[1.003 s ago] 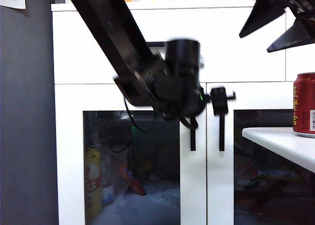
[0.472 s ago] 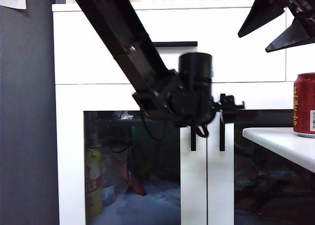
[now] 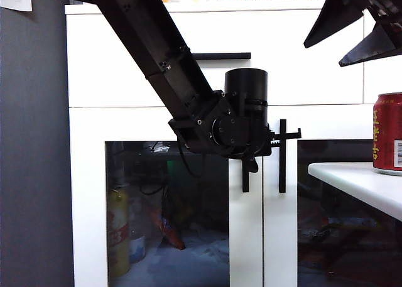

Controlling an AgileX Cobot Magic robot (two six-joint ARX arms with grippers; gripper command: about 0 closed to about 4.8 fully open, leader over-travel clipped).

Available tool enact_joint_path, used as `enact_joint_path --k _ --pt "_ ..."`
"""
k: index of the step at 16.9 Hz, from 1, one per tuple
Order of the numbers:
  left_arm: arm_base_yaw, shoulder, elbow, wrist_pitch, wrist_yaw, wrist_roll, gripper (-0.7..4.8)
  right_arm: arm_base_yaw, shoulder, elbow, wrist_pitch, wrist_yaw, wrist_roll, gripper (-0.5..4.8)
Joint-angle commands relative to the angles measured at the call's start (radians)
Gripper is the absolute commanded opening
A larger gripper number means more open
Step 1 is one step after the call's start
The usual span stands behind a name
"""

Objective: Open the left door of the white cabinet, pick up a can of beverage from the table on the right, place it inside the cabinet, and finally close the cabinet door.

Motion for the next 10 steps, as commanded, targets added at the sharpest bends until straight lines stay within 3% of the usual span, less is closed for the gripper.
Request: enact_joint_path --k 1,3,6,7,9,10 --pt "0.003 -0.009 0.004 0.016 -0.001 0.001 -0.06 0.001 -0.005 0.004 0.019 0.001 -0.009 4.71" --pt "0.002 -0.009 0.004 0.015 -0.01 0.002 -0.05 -0.005 -0.008 0.004 0.053 0.0 -0.006 4.71" --pt "0.003 -0.01 0.004 0.011 -0.101 0.026 -0.04 -0.005 -0.014 0.004 0.087 0.0 0.005 4.71" --pt "0.003 -0.01 0.004 0.008 -0.106 0.06 0.32 -0.005 -0.014 0.004 0.088 0.001 0.004 4.71" --pt "-0.04 -0.011 0.003 -0.027 -0.128 0.072 4.49 -0.005 -0.012 0.004 0.086 0.053 -0.004 4.71" --pt "-0.06 -0.011 0.003 -0.027 -0.16 0.076 4.44 -0.005 -0.012 0.004 0.086 0.053 -0.004 4.71"
